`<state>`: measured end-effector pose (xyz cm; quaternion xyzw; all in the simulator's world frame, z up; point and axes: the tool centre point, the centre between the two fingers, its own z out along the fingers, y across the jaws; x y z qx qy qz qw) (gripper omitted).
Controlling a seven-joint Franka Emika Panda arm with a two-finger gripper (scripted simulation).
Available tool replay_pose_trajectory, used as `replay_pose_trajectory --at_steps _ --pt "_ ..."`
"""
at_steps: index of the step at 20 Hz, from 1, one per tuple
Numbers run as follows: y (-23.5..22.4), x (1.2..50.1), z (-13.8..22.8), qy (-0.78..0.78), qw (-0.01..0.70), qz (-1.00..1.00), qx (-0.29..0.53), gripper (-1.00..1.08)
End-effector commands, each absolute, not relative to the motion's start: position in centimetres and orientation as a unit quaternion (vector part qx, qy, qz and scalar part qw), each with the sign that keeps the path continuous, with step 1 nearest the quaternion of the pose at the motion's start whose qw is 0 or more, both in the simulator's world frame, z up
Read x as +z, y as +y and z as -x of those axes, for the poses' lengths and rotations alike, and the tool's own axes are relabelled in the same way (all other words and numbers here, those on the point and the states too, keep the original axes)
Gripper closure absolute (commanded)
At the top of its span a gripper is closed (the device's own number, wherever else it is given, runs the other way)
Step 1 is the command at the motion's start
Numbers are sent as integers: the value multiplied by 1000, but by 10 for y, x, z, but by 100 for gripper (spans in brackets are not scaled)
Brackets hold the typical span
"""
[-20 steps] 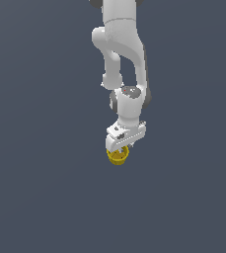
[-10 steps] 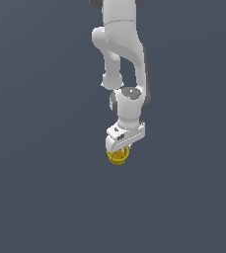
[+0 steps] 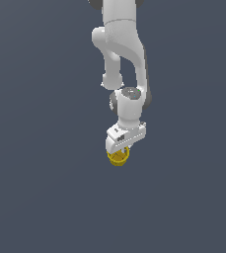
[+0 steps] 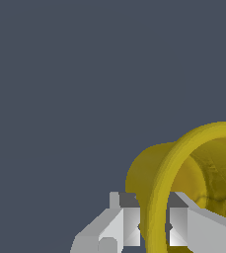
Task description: Pick up the object and move it to a goal position.
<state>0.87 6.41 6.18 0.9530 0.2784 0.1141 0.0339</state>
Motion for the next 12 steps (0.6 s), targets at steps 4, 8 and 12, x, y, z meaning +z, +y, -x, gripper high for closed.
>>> replay_pose_trajectory --at_steps 4,8,12 --pt "65 76 -27 278 34 -953 116 108" --pt "65 89 -46 278 34 -953 116 108" --pt "65 104 -68 278 33 -953 116 108"
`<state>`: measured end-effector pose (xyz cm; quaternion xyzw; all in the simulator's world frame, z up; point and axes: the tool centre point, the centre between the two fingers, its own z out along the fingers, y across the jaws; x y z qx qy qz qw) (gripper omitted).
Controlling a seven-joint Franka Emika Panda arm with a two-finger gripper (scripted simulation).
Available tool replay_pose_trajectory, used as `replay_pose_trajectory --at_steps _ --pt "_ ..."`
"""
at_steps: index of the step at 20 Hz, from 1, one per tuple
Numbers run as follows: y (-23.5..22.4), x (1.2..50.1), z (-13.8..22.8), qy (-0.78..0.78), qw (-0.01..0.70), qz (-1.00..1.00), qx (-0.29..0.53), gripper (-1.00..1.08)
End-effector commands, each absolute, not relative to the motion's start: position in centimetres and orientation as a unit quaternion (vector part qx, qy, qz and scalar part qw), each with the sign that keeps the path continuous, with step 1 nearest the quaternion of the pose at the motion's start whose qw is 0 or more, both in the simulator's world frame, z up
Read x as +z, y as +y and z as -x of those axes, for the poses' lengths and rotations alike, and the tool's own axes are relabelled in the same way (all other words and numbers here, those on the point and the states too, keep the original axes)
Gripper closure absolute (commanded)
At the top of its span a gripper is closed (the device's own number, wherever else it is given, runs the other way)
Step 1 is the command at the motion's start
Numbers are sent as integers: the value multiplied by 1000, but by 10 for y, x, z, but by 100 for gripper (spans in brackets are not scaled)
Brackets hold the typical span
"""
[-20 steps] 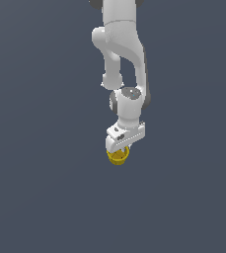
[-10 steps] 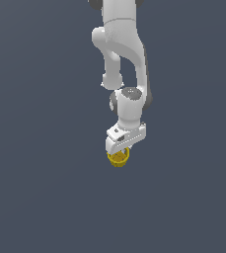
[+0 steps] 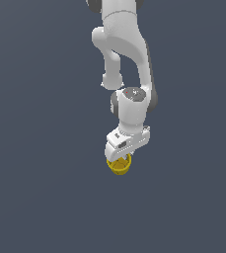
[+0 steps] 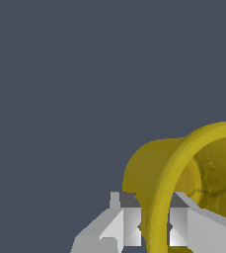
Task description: Pick up the object and move it to a goal position.
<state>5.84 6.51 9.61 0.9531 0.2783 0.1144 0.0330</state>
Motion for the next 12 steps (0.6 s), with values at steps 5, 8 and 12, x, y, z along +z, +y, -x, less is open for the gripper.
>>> replay_pose_trajectory --at_steps 5,8,12 --pt "66 118 -89 278 33 -953 116 108" --pt "66 123 -98 278 34 -953 116 108" --pt "66 128 -105 278 34 -953 116 108"
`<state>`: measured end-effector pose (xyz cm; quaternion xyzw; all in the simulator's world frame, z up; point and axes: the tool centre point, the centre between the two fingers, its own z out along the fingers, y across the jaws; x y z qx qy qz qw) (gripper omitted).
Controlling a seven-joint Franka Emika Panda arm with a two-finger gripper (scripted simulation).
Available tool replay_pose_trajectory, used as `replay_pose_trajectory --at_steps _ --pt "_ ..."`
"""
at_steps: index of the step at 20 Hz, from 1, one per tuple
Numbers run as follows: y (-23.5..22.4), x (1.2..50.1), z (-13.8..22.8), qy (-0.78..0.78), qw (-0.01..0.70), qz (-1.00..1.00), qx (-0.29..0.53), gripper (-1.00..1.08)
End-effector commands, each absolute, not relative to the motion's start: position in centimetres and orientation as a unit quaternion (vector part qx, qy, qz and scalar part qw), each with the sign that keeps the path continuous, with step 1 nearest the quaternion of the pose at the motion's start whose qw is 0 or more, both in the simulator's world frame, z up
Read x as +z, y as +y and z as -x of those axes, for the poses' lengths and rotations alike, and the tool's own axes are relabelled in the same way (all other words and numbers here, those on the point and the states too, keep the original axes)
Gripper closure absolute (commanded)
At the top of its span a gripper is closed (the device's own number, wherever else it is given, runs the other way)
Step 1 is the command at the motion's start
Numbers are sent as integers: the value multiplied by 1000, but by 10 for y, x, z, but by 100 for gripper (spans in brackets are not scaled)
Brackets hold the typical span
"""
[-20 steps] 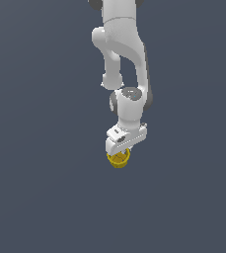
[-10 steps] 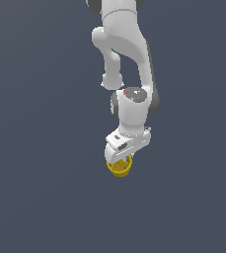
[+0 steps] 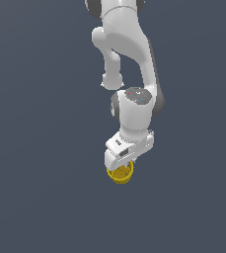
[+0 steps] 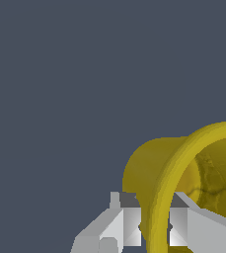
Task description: Pick up the object and move it to a goal position.
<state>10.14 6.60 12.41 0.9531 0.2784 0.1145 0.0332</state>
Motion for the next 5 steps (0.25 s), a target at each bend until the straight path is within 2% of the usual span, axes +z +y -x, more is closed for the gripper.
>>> replay_pose_trajectory --at_steps 1,5 --pt "66 128 -106 278 34 -953 116 108" --pt "66 129 -108 278 34 -953 116 108"
